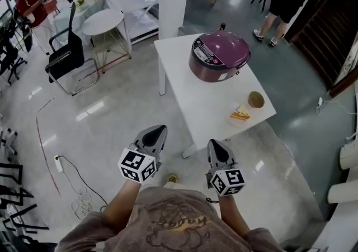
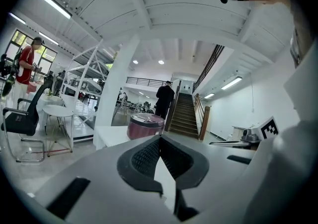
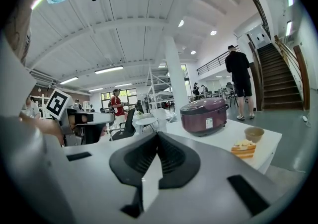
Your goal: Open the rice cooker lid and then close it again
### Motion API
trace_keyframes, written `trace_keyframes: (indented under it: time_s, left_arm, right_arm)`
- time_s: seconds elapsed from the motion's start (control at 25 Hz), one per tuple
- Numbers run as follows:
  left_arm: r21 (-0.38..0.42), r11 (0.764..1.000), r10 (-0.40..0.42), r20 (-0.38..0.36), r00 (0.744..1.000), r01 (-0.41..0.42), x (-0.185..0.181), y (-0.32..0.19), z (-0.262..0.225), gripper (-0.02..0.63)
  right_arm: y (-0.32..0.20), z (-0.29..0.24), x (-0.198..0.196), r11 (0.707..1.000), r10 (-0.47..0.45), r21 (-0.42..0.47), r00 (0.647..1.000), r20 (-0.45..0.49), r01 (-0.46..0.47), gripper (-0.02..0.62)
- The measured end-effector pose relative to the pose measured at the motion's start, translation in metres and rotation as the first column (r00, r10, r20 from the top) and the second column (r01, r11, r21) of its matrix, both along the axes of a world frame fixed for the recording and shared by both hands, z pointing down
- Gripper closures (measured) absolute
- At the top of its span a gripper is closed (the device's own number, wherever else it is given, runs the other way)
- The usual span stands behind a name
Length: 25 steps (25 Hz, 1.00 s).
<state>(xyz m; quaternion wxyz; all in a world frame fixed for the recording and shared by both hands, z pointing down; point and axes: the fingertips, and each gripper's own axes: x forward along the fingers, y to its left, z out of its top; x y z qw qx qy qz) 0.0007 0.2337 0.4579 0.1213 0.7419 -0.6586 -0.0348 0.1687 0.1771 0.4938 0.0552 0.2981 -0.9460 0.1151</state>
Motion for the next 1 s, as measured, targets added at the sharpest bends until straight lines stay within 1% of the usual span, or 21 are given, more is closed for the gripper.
trace_keyframes:
  time_s: [0.16, 0.44, 0.8, 1.0]
  left_arm:
    - [0.003, 1.0, -0.006, -0.004, 1.0, 0.006, -0.005, -0.027, 0.002, 0.584]
    - [0.005, 1.0, 0.009, 0.0, 1.0, -0.009, -0.017, -0.065, 0.001, 0.584]
    - [0.004, 0.997, 0.079, -0.012, 0.997, -0.079, -0.043, -0.138, 0.004, 0.584]
    - [-0.009, 0.991, 0.134, -0.012, 0.991, -0.135, -0.069, -0.186, -0.002, 0.584]
  right_arm:
    - [-0.028, 0.005, -0.005, 1.0, -0.002, -0.013, 1.0, 0.001, 0.002, 0.594]
    - [-0.066, 0.005, -0.016, 1.0, 0.007, -0.014, 1.0, 0.005, -0.007, 0.594]
    - [-0.125, 0.006, -0.043, 0.997, 0.074, -0.018, 0.997, 0.021, -0.073, 0.594]
    - [-0.161, 0.001, -0.066, 0.991, 0.13, -0.035, 0.991, 0.026, -0.129, 0.594]
